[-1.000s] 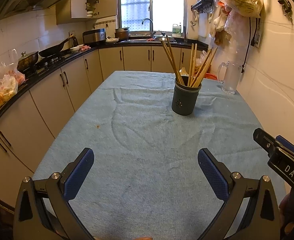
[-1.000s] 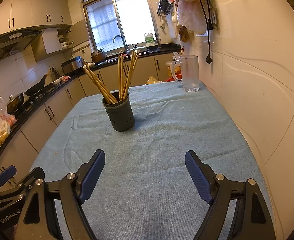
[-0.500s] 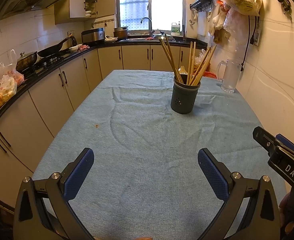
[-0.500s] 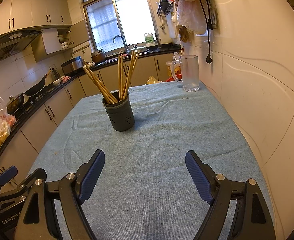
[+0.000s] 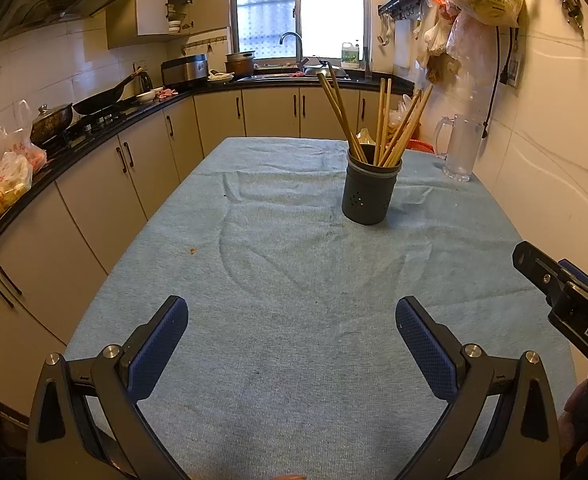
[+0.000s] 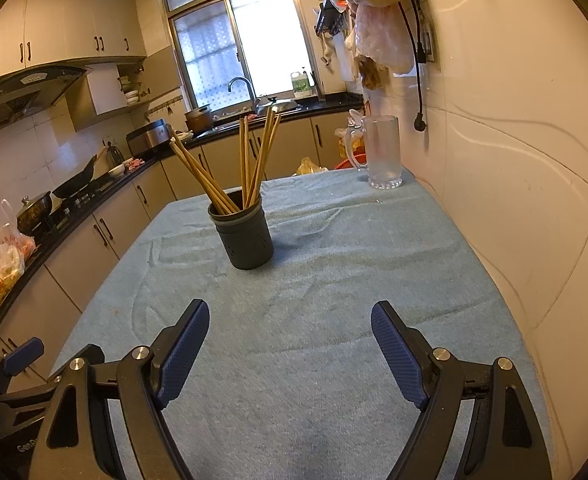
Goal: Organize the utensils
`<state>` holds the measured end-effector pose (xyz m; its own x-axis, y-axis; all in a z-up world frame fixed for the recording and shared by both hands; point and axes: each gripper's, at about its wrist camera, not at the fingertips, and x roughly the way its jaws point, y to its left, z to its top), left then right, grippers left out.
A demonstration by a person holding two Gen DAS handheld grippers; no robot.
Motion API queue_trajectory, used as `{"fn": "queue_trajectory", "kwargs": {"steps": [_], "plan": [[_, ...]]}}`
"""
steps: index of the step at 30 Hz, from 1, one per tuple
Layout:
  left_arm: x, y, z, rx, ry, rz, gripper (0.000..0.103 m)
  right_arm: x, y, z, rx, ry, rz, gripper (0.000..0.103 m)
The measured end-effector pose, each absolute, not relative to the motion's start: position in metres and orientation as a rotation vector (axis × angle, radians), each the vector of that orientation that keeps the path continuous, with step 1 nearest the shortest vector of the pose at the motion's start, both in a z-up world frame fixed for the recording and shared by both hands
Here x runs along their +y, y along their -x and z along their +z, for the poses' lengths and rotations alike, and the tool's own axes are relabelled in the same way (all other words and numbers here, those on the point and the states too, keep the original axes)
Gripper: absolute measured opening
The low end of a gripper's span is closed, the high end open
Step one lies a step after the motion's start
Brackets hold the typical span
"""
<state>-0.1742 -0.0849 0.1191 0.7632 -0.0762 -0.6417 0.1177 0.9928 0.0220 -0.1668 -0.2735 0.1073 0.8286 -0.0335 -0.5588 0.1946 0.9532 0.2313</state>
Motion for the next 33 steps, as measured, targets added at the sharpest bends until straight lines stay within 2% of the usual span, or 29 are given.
{"fn": "queue_trajectory", "kwargs": {"steps": [33], "plan": [[-0.086, 0.133, 0.085, 0.805, -0.071, -0.114, 0.103, -0.277, 0.125, 0.067, 0.700, -0.285, -0.113, 0.088]]}}
